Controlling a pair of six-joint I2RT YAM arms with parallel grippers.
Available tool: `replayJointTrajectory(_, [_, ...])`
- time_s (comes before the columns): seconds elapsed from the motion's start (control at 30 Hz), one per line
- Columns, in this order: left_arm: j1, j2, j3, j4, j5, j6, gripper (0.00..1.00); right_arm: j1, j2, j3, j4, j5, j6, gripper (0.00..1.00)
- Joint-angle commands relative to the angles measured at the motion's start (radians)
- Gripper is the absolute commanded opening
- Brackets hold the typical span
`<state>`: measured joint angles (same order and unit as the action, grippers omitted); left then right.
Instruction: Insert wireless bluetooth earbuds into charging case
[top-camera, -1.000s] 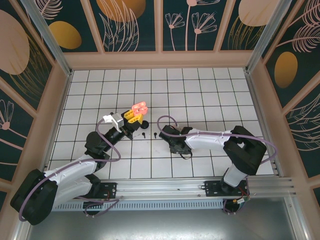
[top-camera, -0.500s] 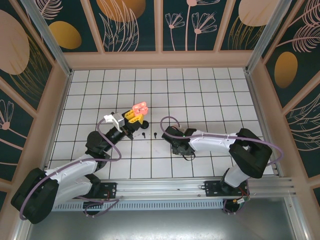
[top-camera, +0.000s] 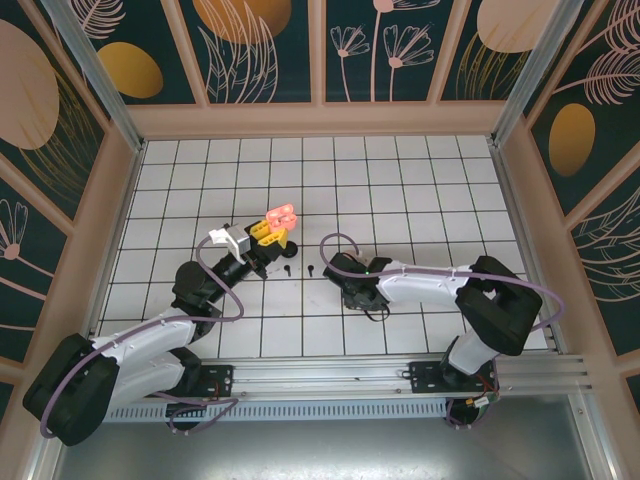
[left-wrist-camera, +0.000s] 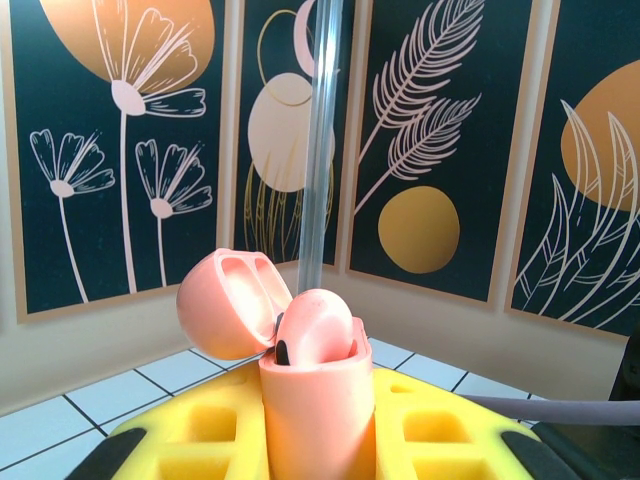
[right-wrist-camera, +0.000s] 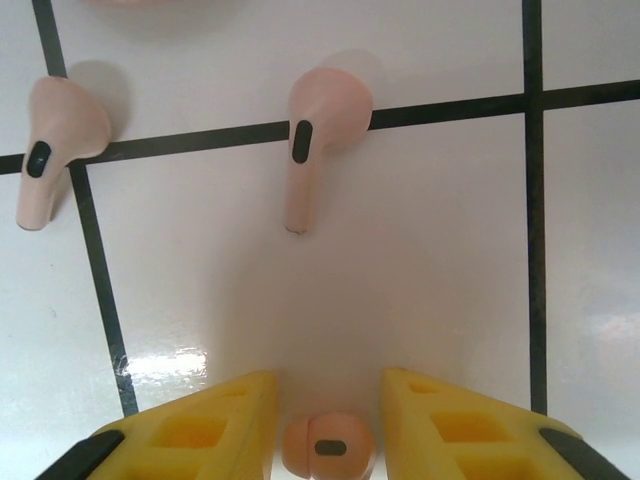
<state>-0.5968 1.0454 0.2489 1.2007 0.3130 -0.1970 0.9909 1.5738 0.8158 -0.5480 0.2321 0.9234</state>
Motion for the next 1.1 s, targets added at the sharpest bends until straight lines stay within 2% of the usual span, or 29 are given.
replayJointTrajectory(0.0, [-0.005,0.002,0.027,0.039,0.012,-0.016,0.0,-0.001,0.013,-0.001,0.003,-0.014,0.002,0.33])
replayJointTrajectory(0.27, [-0.006,0.002,0.027,0.042,0.012,-0.018,0.0,0.003,0.002,-0.011,0.005,-0.021,0.003,0.25])
replayJointTrajectory(0.53, [-0.006,0.002,0.029,0.042,0.015,-0.021,0.0,0.005,-0.053,0.005,-0.024,0.002,0.0,0.24])
replayJointTrajectory(0.8, [-0.006,0.006,0.033,0.036,0.017,-0.018,0.0,0.002,-0.172,0.081,-0.065,0.057,-0.029,0.24])
replayJointTrajectory(0.9, [-0.006,0.007,0.035,0.034,0.017,-0.017,0.0,-0.009,-0.193,0.096,-0.067,0.052,-0.053,0.26])
replayJointTrajectory(1.07, [-0.006,0.008,0.038,0.033,0.015,-0.018,0.0,-0.008,-0.167,0.063,-0.063,0.021,-0.103,0.38])
